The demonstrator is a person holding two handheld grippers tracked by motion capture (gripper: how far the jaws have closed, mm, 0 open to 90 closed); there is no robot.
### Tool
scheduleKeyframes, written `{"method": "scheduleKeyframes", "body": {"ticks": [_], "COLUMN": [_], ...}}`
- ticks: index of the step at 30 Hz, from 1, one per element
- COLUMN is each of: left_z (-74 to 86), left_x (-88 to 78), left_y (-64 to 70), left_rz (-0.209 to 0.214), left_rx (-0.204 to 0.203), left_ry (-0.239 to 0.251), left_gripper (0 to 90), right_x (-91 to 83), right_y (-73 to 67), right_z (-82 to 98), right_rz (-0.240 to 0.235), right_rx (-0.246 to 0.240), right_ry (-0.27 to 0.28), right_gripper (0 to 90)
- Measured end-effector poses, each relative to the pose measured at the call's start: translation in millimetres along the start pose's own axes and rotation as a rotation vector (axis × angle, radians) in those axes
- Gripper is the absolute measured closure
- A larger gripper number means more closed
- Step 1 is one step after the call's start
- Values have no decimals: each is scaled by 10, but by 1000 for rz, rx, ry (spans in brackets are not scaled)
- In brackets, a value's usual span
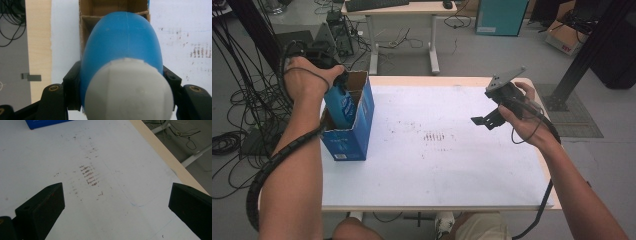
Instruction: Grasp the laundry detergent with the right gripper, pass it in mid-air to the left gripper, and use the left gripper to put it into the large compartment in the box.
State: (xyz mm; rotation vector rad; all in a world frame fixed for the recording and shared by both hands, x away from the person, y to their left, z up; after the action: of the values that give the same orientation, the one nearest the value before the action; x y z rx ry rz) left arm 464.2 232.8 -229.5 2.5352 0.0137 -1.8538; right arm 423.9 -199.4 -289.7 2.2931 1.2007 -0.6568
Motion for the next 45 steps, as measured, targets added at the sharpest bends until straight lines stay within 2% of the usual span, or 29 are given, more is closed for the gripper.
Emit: {"method": "scheduleKeyframes", "body": {"ticks": [11,21,27,28,32,37,45], "left_z": [102,153,181,187,212,256,264], "left_x": [374,602,674,684,727,791,794], "left_y": [-26,-31,-33,-23,-23,-38,-34], "left_rz": [-11,-2,-3,-1,0,4,6], "left_rx": [4,-7,-5,-16,-20,-14,-12], "left_ry": [-15,-30,-32,-30,-35,-47,-47], "left_gripper": [371,371,371,371,371,371,370], "right_x": [22,35,30,28,22,2,-25], "right_y": [17,47,60,60,65,74,78], "right_z": [46,91,103,103,106,118,106], "right_rz": [5,9,12,11,14,20,28], "right_rx": [4,4,9,8,7,8,9], "right_ry": [-17,-39,-47,-49,-48,-52,-59], "right_gripper": [3,3,3,3,3,3,3]}}
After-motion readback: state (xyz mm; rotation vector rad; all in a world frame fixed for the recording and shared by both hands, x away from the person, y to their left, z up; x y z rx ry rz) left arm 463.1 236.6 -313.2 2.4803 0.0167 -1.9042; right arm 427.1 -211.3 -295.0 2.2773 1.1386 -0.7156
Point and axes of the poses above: each handheld gripper's, and its own axes: x roughly forward along the jaws, z roughly out of its underside, y roughly to its right, the point moved 4 cm from there along x, roughly forward along the jaws, and after that the axes turned 7 degrees about y, right-handed, at the moved point
